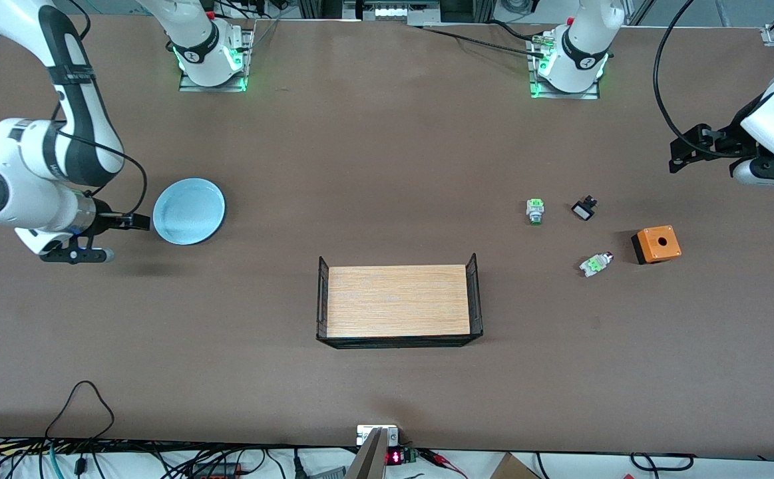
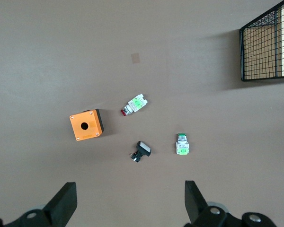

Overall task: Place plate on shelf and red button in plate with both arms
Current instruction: 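Lower the right gripper and grasp the plate's rim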

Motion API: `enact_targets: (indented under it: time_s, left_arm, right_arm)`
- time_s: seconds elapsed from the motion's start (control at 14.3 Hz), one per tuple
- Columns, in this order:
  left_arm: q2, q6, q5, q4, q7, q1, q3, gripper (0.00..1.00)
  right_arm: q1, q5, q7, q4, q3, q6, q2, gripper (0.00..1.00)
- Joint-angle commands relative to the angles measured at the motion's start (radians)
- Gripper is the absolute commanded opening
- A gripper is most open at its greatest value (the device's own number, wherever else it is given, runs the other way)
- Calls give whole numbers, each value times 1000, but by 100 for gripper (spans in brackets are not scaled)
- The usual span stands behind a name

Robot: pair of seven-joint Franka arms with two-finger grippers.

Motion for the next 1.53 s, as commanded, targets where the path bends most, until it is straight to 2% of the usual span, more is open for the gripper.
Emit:
enact_targets:
  time_s: [0.0, 0.28, 0.49, 0.98, 1.12, 1.19, 1.26, 1.33, 1.47]
  left_arm:
    - [17, -22, 20, 35, 10, 5, -3, 100]
    - [17, -22, 20, 35, 10, 5, -3, 100]
    - [17, -22, 20, 35, 10, 5, -3, 100]
    - [17, -22, 20, 35, 10, 5, -3, 100]
    - [17, -22, 20, 35, 10, 5, -3, 100]
    - [17, -22, 20, 35, 10, 5, -3, 100]
    - [17, -22, 20, 35, 10, 5, -3, 100]
    - [17, -22, 20, 35, 10, 5, -3, 100]
    - [17, -22, 20, 35, 10, 5, -3, 100]
  right_arm:
    - [-20, -7, -53, -155, 6, 190, -28, 100]
    - [-34, -9, -90, -198, 6, 228, -9, 100]
    - [-38, -7, -211, -224, 6, 228, 16, 100]
    - [-55, -4, -205, -241, 8, 249, 51, 97]
    - [-57, -4, -205, -241, 8, 252, 56, 87]
    - [-55, -4, -205, -240, 8, 248, 56, 71]
    - [-57, -4, -211, -240, 8, 244, 56, 46]
    - [-57, -4, -215, -240, 8, 243, 54, 31]
    - [-57, -4, -217, -238, 8, 240, 47, 13]
